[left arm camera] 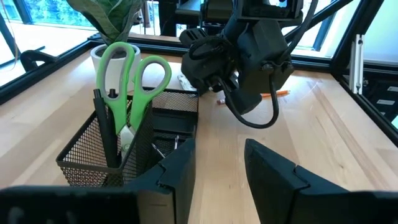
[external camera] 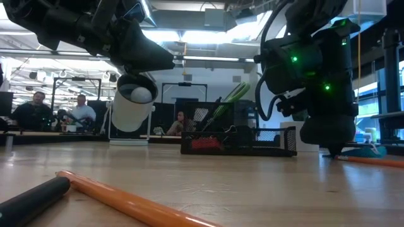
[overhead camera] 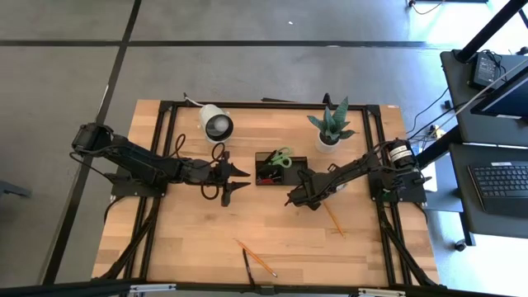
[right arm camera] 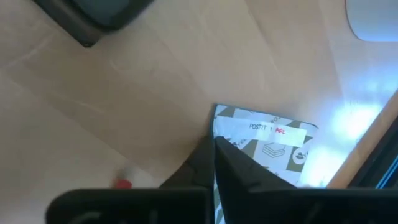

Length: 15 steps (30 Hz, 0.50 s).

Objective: Pick and place office supplies into organizer
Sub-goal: Put the blue sticky notes in the desk organizer

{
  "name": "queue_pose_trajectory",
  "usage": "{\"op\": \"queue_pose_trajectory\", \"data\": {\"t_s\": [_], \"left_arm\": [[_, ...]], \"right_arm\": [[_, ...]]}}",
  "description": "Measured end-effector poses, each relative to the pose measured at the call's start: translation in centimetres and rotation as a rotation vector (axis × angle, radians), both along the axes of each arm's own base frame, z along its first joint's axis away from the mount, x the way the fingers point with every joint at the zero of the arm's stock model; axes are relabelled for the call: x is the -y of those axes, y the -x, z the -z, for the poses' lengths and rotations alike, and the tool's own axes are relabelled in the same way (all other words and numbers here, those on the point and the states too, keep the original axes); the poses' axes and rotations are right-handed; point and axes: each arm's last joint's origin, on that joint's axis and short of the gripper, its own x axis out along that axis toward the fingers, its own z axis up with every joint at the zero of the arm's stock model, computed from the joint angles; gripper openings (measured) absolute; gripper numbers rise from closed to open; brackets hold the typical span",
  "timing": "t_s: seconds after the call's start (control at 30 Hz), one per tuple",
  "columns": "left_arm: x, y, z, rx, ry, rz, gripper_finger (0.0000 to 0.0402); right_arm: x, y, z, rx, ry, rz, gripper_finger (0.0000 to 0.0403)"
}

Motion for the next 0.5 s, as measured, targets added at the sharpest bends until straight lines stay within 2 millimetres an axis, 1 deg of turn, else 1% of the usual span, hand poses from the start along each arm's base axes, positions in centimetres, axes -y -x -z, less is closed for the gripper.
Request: {"op": "queue_pose_trajectory", "data": {"t_s": [0.27, 0.4, 0.5], "left_arm": [[0.0, 0.0, 0.0, 0.000, 0.000, 0.000, 0.0130], [0.0, 0.0, 0.0, 0.001, 0.000, 0.000, 0.0130], [0.0, 0.0, 0.0, 0.001, 0.000, 0.000, 0.0130]], "right_arm": [[-0.8, 0.1, -0.2, -0.023, -0.007, -0.068, 0.0004], [-1.5, 0.1, -1.1, -0.051, 0.034, -0.102, 0.0003], [-2.2, -0.4, -2.0, -0.041, 0.047, -0.128, 0.0002]]}}
